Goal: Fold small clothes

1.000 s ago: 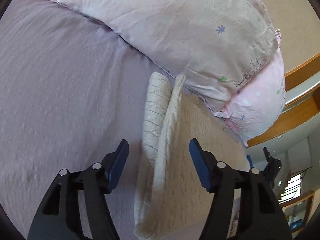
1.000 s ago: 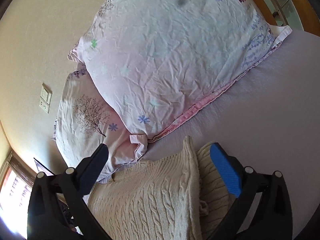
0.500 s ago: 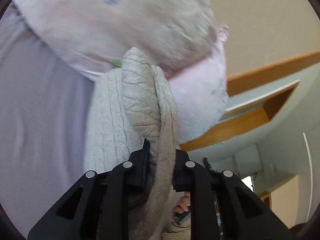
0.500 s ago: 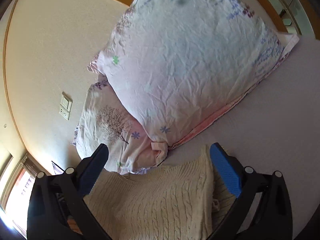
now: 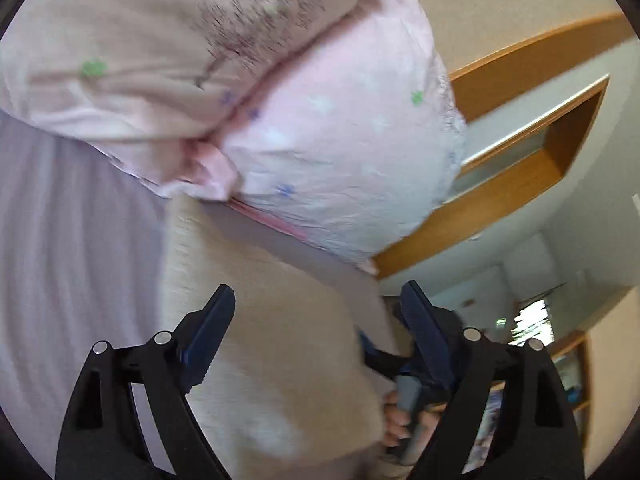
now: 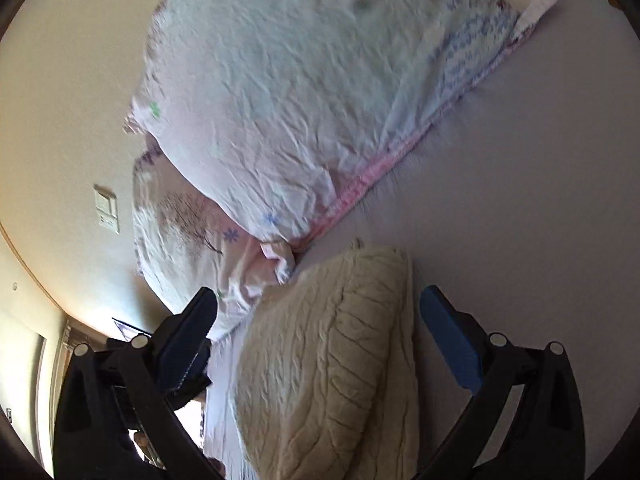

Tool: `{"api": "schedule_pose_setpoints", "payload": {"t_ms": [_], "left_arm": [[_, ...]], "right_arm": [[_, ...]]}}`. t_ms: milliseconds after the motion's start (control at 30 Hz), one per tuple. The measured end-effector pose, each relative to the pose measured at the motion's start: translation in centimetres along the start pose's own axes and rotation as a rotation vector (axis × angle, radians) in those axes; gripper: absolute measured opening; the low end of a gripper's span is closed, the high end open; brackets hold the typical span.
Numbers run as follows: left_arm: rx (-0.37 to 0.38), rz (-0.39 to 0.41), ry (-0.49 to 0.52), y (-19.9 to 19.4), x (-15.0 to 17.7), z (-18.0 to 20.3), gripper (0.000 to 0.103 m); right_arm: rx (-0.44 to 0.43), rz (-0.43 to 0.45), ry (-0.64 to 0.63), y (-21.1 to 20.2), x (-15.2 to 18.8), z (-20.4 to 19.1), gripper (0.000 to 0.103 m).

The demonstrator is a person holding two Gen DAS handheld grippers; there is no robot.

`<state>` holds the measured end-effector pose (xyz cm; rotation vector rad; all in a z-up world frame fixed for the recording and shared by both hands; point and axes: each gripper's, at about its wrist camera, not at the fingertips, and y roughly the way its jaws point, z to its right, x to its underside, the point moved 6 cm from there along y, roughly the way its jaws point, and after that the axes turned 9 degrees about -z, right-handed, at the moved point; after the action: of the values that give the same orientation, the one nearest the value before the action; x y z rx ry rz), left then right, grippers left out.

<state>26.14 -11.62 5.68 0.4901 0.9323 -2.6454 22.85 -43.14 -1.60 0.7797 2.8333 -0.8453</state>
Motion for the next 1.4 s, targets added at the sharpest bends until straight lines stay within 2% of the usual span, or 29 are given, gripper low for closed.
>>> {"api": "schedule_pose_setpoints", "payload": {"t_ms": [67, 167, 233, 267, 300, 333, 367, 467, 500, 533, 600, 633, 667, 733, 800, 833, 867, 900, 933, 1033, 1067, 1100, 1133, 1167, 1200, 1333, 1400], "left_arm": [[-0.115, -0.035, -0.009, -0.1, 0.8, -2.3, 0.085], [-0.141, -0.152, -0.051, 1.8, 2.8, -4.6, 0.085], [-0.145, -0.19, -0.038, 3.2, 4.2, -5.1, 0.085], [-0.142, -0.198, -0.036, 3.9, 4.6, -5.2, 0.085], [-0.121, -0.198, -0.042, 4.2, 5.3, -5.0, 0.085], [-0.085, -0.199, -0.05, 4.7, 5.6, -4.9, 0.081], [-0.06, -0.2, -0.056, 4.6, 6.1, -4.7, 0.078], [-0.04, -0.173, -0.035, 3.4, 6.3, -4.8, 0.051], [-0.017, -0.173, -0.033, 2.6, 6.3, -5.1, 0.045], [-0.007, -0.178, -0.024, 1.3, 6.4, -5.3, 0.043], [-0.048, -0.133, 0.032, -1.7, 6.2, -5.6, 0.043], [-0.093, -0.094, 0.067, -3.5, 5.8, -6.0, 0.043], [-0.139, -0.061, 0.091, -4.9, 5.4, -6.5, 0.043], [-0.268, -0.023, 0.112, -7.2, 4.6, -8.2, 0.052], [-0.401, 0.012, 0.083, -9.1, 4.4, -9.7, 0.054], [-0.425, 0.042, 0.072, -10.5, 4.8, -10.4, 0.056], [-0.439, 0.094, 0.083, -12.1, 5.2, -10.4, 0.061], [-0.461, 0.137, 0.104, -13.2, 5.6, -10.0, 0.076], [-0.481, 0.169, 0.124, -14.4, 6.2, -9.9, 0.083], [-0.497, 0.199, 0.166, -16.7, 8.4, -9.6, 0.085], [-0.495, 0.198, 0.169, -17.0, 9.2, -9.5, 0.086], [-0.492, 0.194, 0.171, -17.1, 9.7, -9.5, 0.089], [-0.484, 0.188, 0.176, -17.2, 10.5, -9.4, 0.091], [-0.485, 0.181, 0.181, -16.7, 10.9, -9.3, 0.093], [-0.49, 0.175, 0.184, -16.5, 11.6, -9.2, 0.096], [-0.514, 0.14, 0.194, -14.7, 13.6, -8.2, 0.102], [-0.519, 0.119, 0.204, -13.6, 14.4, -7.9, 0.102]], "right_arm": [[0.068, -0.07, -0.007, 1.6, 0.7, 0.2, 0.101], [0.113, -0.103, -0.032, 2.7, 1.5, 0.3, 0.1], [0.118, -0.109, -0.049, 3.1, 1.9, 0.4, 0.089], [0.109, -0.121, -0.051, 3.4, 2.1, 0.5, 0.072], [0.126, -0.127, -0.051, 3.7, 2.3, 0.7, 0.065], [0.125, -0.116, -0.064, 3.6, 2.3, 0.6, 0.06], [0.105, -0.116, -0.072, 3.6, 2.4, 0.4, 0.05], [0.086, -0.091, -0.088, 3.4, 2.7, -0.5, 0.04], [0.063, -0.089, -0.093, 3.4, 2.9, -1.0, 0.037], [0.029, -0.099, -0.108, 3.7, 3.4, -2.0, 0.036], [-0.009, -0.14, -0.167, 4.9, 4.3, -4.4, 0.033], [-0.003, -0.163, -0.212, 6.1, 4.9, -5.9, 0.032], [0.011, -0.179, -0.258, 7.6, 5.4, -7.3, 0.032], [0.059, -0.184, -0.305, 10.4, 5.7, -9.0, 0.035], [0.173, -0.16, -0.306, 11.7, 5.2, -9.2, 0.053], [0.176, -0.13, -0.273, 11.1, 5.1, -9.1, 0.056], [0.119, -0.104, -0.244, 9.9, 5.2, -9.2, 0.062], [0.06, -0.087, -0.23, 8.7, 5.5, -9.3, 0.064], [0.041, -0.086, -0.236, 7.9, 6.0, -9.6, 0.064], [0.08, -0.152, -0.293, 7.6, 8.6, -10.3, 0.064], [0.11, -0.189, -0.308, 8.2, 9.5, -10.4, 0.063], [0.144, -0.22, -0.324, 9.0, 10.3, -10.4, 0.047], [0.175, -0.242, -0.348, 9.8, 11.0, -10.4, 0.025], [0.225, -0.245, -0.372, 10.2, 11.3, -10.2, 0.01], [0.285, -0.213, -0.371, 10.3, 11.1, -9.7, 0.01], [0.35, -0.094, -0.216, 8.9, 8.9, -6.8, 0.01], [0.405, -0.072, -0.234, 8.7, 9.2, -6.8, 0.014]]}}
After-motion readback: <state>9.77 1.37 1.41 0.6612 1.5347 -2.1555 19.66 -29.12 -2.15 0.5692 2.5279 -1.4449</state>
